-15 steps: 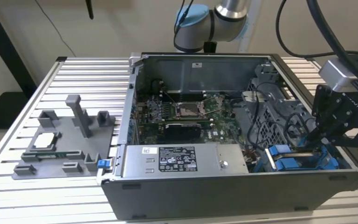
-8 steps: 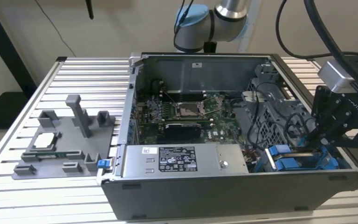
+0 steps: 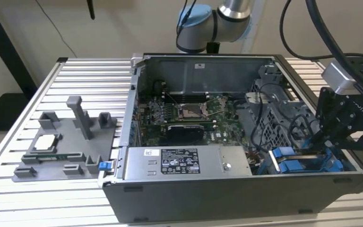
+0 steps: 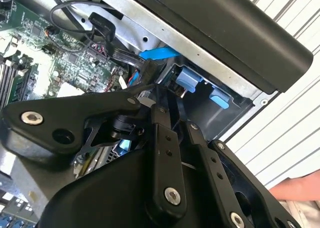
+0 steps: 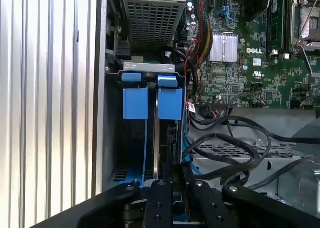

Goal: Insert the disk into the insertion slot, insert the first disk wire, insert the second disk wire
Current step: 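Insert the first disk wire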

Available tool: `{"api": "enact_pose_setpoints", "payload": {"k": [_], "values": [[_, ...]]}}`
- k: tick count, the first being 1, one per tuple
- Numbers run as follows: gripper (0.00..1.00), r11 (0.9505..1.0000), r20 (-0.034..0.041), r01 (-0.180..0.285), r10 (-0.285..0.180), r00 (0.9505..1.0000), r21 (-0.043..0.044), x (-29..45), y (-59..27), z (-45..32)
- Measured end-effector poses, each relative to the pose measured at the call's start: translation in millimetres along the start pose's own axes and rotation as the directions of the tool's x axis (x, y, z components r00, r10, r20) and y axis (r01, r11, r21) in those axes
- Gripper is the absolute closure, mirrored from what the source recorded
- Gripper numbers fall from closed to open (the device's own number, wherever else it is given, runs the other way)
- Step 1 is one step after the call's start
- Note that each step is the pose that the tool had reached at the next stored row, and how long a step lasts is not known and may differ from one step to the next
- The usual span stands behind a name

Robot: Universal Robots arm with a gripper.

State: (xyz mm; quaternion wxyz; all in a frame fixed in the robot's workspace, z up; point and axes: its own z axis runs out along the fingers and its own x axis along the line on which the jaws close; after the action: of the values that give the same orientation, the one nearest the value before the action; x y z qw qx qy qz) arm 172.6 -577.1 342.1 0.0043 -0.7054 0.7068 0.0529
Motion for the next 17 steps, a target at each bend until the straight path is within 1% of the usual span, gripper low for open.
{"api": "enact_pose_setpoints", "payload": {"k": [9,15,17], "values": [[1.00,1.0000,0.0006,-0.008,0.008,1.0000,0.0033,0.0,1.3,0.4],[1.00,0.9999,0.0011,-0.012,0.012,0.9999,0.0119,-0.2,2.0,0.9],[1.00,0.9998,0.0011,-0.014,0.014,0.9999,0.0135,-0.2,2.9,0.9]]}}
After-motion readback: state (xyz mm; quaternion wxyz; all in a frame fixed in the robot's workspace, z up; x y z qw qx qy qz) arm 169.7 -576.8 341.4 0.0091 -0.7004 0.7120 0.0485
